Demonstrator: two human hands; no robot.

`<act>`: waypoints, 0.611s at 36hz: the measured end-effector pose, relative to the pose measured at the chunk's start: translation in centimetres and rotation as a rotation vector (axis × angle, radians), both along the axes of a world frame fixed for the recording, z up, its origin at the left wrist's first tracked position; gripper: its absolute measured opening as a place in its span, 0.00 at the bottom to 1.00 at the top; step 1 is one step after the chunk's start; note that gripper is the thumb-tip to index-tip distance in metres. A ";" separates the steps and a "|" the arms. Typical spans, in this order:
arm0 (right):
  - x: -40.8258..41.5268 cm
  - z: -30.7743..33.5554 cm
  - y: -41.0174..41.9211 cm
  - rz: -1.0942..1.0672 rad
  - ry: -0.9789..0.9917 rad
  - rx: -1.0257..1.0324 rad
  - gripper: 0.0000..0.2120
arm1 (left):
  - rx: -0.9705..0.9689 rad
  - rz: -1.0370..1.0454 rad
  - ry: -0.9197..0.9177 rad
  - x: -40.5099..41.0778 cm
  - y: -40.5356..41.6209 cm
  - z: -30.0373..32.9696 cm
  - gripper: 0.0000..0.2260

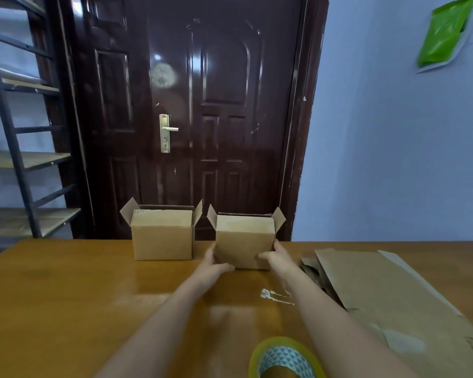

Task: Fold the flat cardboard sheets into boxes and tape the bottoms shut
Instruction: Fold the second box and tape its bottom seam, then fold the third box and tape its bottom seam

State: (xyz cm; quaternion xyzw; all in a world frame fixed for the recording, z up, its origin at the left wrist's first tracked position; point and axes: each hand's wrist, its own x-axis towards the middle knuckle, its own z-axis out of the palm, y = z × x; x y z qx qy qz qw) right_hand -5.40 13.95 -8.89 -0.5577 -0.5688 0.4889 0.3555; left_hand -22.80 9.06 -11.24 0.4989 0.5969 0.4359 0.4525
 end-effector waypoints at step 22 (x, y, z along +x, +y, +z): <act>-0.4 1.0 1.6 0.090 -0.248 -0.079 0.43 | 0.008 0.109 0.001 -1.0 2.6 0.4 0.37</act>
